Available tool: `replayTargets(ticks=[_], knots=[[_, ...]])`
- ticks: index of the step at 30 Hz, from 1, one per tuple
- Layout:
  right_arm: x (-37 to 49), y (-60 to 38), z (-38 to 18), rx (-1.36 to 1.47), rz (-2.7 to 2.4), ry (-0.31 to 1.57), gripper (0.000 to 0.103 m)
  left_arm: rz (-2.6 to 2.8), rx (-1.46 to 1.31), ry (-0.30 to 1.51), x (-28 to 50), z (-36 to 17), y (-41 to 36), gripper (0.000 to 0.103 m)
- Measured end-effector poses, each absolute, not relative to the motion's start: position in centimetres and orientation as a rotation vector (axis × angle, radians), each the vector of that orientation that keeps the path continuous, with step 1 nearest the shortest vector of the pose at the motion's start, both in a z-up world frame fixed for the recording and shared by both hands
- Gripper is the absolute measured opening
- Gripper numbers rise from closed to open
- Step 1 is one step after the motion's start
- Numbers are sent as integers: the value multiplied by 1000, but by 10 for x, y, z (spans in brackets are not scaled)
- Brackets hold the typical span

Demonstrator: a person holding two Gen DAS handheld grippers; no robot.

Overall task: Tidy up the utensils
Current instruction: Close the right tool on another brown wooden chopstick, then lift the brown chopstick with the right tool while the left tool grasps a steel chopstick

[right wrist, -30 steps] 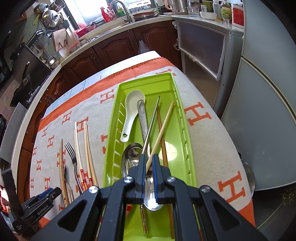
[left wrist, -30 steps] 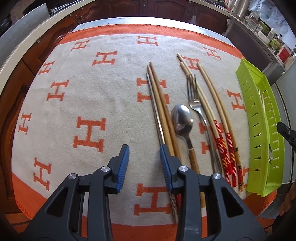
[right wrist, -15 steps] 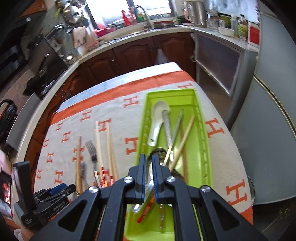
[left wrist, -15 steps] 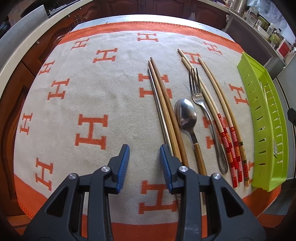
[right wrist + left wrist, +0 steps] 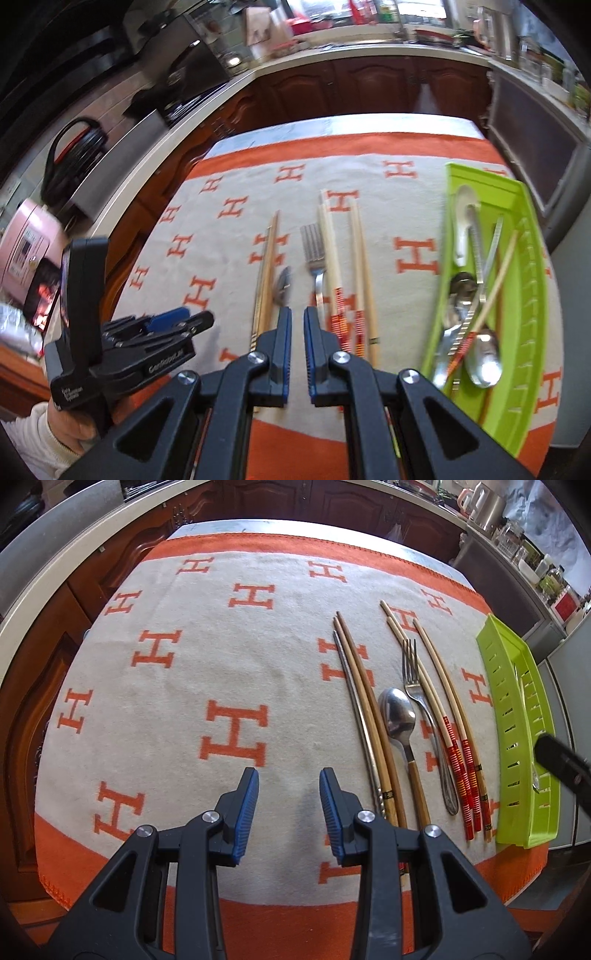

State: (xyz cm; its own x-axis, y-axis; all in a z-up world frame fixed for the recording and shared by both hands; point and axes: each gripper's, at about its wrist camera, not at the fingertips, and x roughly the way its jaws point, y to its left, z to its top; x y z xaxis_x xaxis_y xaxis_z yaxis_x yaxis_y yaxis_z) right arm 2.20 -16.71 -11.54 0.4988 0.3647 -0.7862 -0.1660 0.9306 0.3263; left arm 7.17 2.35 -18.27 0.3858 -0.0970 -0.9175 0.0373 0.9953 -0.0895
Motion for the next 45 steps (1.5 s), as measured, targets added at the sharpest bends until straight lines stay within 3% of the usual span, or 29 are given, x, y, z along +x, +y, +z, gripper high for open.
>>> replayTargets(ticks=[9, 19, 35, 45], knots=[[38, -119, -161, 179, 470, 1149, 6, -80, -94, 1169, 70, -183, 42, 31], [53, -107, -185, 104, 378, 1195, 6, -85, -115, 1180, 73, -188, 46, 31], [63, -84, -188, -46, 328, 1146, 8, -98, -124, 1191, 75, -192, 41, 31], [53, -124, -166, 178, 369, 1089, 6, -145, -131, 1191, 78, -193, 28, 31]])
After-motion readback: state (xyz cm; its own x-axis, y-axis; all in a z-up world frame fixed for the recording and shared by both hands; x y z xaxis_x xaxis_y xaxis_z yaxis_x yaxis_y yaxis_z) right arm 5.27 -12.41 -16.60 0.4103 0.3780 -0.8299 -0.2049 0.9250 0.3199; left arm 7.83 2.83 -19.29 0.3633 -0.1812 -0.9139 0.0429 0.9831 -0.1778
